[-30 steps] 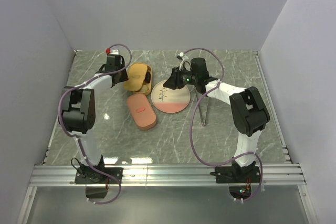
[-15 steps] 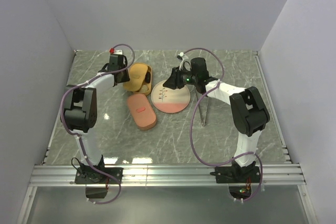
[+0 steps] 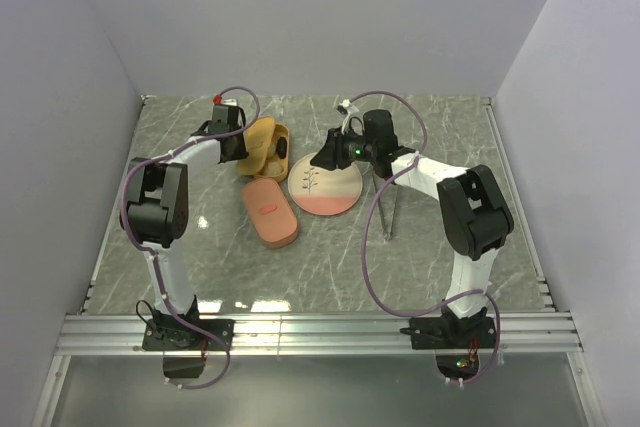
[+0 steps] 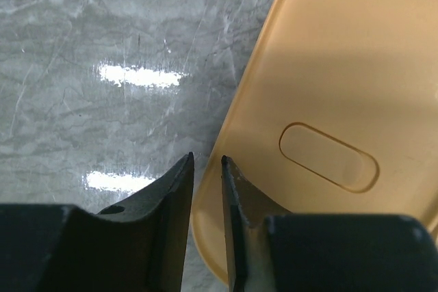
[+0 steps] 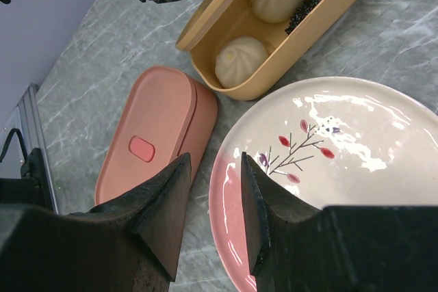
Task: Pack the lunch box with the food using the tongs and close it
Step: Put the lid back on the lunch box
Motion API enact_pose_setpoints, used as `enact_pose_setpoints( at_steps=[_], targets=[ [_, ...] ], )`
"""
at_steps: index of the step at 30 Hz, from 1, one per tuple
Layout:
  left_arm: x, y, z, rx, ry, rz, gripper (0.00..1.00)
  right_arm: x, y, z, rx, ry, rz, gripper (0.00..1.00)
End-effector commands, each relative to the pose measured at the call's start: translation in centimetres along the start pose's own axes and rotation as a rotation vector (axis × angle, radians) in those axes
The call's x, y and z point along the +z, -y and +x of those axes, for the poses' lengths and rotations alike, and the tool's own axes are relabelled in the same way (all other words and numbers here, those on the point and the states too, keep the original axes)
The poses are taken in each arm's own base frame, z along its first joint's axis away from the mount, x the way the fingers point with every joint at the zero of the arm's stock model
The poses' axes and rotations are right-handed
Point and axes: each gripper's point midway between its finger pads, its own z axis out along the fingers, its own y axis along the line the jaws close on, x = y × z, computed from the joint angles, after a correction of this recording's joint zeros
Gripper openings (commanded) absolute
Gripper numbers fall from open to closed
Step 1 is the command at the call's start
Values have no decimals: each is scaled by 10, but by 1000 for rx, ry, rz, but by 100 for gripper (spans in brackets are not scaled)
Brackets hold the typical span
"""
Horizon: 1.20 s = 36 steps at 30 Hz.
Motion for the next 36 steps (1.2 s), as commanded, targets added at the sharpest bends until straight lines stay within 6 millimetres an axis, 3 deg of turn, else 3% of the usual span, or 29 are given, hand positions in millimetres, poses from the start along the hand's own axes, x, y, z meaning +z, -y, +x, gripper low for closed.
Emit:
enact_pose_setpoints(
  at_steps=[1, 13, 23, 27, 28, 29, 34, 35, 36],
  targets=[
    [-2, 7, -15, 18, 28, 11, 29, -7, -12, -17, -39, 45, -35, 43],
    [-12, 9, -21, 19, 63, 9, 25, -6, -13, -17, -37, 42, -38, 43],
    [-38, 14, -44, -15, 200, 60, 30, -3, -14, -20, -37, 55, -61, 43],
    [-56, 14, -54, -38, 256, 79, 32, 5, -28, -30, -1, 87, -170, 43],
    [-58, 15, -58, -45, 279, 90, 33, 12, -23, -25, 21, 80, -182, 44],
    [-64, 17, -64, -52, 304, 101, 34, 18, -29, -35, 26, 98, -208, 44],
    [-68, 10, -67, -72, 338, 71, 40, 46, -15, -34, 104, 102, -222, 45],
    [-66, 9, -66, -73, 335, 63, 44, 49, -18, -44, 114, 122, -238, 46],
    [-64, 8, -67, -76, 340, 59, 46, 56, -13, -38, 132, 113, -238, 46]
  ],
)
